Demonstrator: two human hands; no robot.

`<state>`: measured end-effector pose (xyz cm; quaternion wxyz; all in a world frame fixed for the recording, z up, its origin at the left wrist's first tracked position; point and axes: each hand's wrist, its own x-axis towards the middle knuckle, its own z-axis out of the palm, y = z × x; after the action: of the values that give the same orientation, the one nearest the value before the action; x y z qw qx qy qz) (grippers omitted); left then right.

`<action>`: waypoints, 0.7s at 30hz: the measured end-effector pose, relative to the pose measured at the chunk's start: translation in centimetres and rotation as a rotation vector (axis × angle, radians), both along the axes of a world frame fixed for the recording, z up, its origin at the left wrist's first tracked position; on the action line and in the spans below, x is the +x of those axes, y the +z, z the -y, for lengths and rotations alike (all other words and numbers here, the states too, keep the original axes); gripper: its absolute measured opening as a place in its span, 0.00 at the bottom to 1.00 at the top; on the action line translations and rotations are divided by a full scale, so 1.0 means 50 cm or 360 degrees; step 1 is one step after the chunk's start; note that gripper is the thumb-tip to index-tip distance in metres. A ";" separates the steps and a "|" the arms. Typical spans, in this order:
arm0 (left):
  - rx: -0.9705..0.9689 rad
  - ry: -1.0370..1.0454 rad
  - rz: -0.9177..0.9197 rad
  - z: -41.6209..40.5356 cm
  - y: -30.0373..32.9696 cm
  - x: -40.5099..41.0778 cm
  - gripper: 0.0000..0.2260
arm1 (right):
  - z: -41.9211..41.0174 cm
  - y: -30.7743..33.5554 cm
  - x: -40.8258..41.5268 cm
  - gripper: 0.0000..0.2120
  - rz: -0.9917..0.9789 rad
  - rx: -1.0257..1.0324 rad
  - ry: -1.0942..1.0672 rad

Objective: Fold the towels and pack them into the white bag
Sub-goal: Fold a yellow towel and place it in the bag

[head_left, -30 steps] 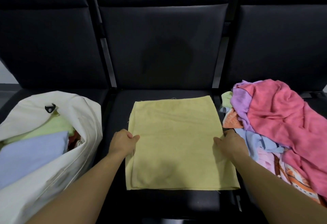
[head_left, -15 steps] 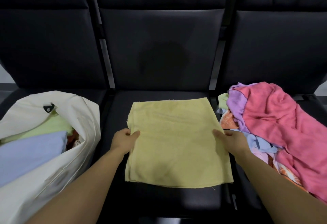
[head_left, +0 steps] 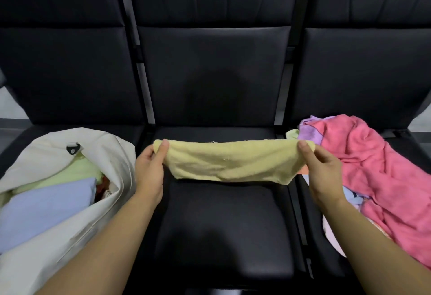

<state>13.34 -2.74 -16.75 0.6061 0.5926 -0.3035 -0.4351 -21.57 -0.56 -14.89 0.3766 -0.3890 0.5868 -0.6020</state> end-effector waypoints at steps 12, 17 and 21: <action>0.0120 0.0150 0.1016 -0.010 0.013 -0.003 0.12 | -0.001 -0.009 0.035 0.09 -0.0326 0.0065 0.0181; 0.0588 -0.0129 0.1204 -0.006 -0.051 0.023 0.17 | 0.005 -0.100 0.022 0.16 -0.0522 0.0490 0.0275; 0.0919 -0.0389 0.1488 -0.002 -0.097 0.035 0.25 | 0.005 -0.151 -0.010 0.26 -0.0867 0.0831 0.0271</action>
<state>15.09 -2.62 -21.60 0.1653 0.8247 -0.4750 -0.2586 -22.09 -0.81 -22.43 0.3418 -0.4730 0.7646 -0.2734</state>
